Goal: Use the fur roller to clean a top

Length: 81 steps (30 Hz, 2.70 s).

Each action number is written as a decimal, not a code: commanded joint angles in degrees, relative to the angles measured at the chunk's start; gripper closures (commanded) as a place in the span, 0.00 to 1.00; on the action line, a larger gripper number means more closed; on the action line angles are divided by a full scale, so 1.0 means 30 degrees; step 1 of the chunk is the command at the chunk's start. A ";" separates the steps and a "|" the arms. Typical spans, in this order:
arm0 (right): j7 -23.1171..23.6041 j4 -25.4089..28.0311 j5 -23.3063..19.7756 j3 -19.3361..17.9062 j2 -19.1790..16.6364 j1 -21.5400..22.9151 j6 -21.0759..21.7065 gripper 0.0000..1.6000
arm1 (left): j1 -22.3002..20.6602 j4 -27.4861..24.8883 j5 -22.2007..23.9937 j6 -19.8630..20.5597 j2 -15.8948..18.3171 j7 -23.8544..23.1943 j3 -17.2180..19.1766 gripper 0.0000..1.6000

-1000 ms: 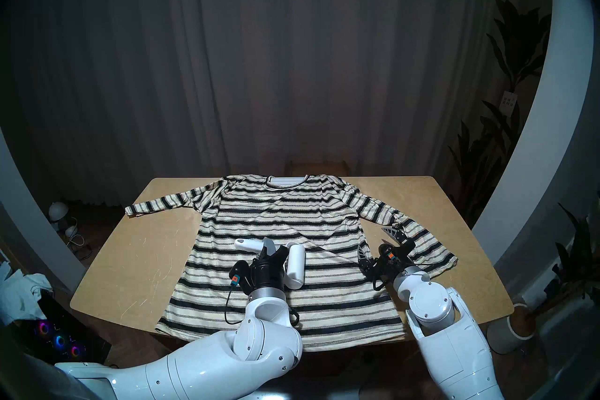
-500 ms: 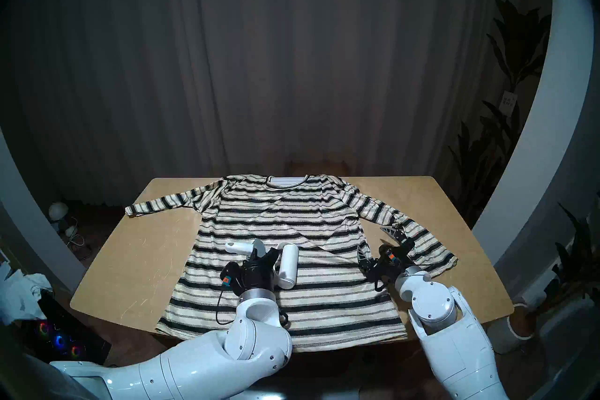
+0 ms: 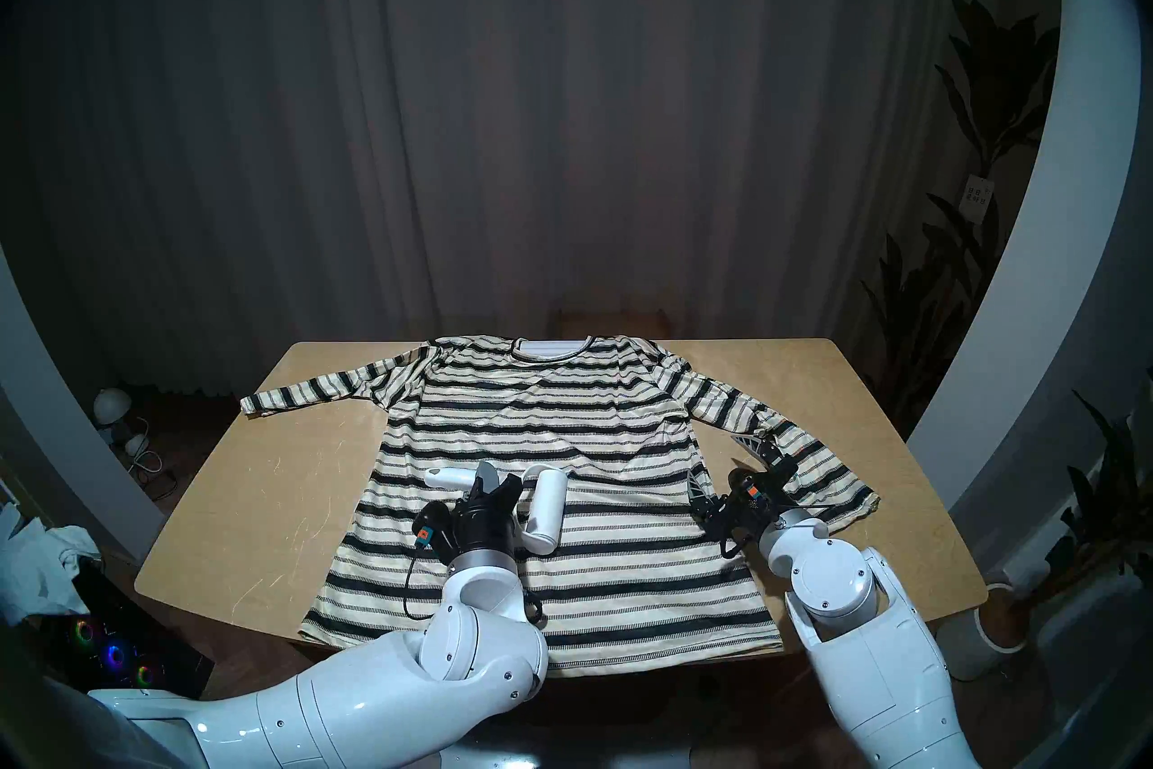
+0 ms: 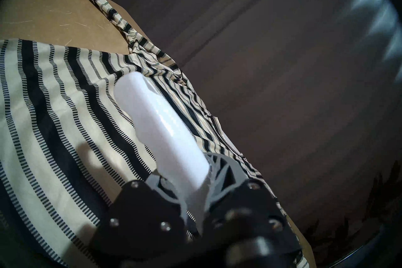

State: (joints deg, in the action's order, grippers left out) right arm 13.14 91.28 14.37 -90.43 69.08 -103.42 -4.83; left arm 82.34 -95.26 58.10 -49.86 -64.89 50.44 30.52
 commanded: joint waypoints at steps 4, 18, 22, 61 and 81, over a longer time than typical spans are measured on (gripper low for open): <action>-0.0295 -0.0988 0.0279 0.0091 0.0022 -0.0057 0.0523 0.00 | 0.0226 0.0438 0.0594 0.0236 0.0523 0.0238 0.0270 1.00; -0.0090 -0.1157 0.0200 0.0413 -0.0237 0.0223 0.0947 0.00 | 0.0592 0.0413 0.0986 0.0217 0.0735 0.0545 0.0554 1.00; -0.0026 -0.1169 0.0182 0.0417 -0.0310 0.0248 0.1018 0.00 | 0.0772 0.0433 0.1058 0.0087 0.0880 0.0660 0.0719 1.00; 0.0066 -0.1246 0.0046 0.0492 -0.0784 -0.0189 0.0908 0.00 | 0.2391 0.0203 0.1445 -0.0579 0.3062 0.1187 0.2427 1.00; -0.0074 -0.1371 -0.0072 0.0406 -0.0781 -0.0279 0.0817 0.00 | 0.3379 0.0017 0.1784 -0.0831 0.4687 0.1214 0.3256 1.00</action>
State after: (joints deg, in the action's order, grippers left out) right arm 13.12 89.83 13.59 -89.17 66.90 -101.44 -3.64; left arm 88.33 -97.38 62.01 -52.83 -54.21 51.65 40.23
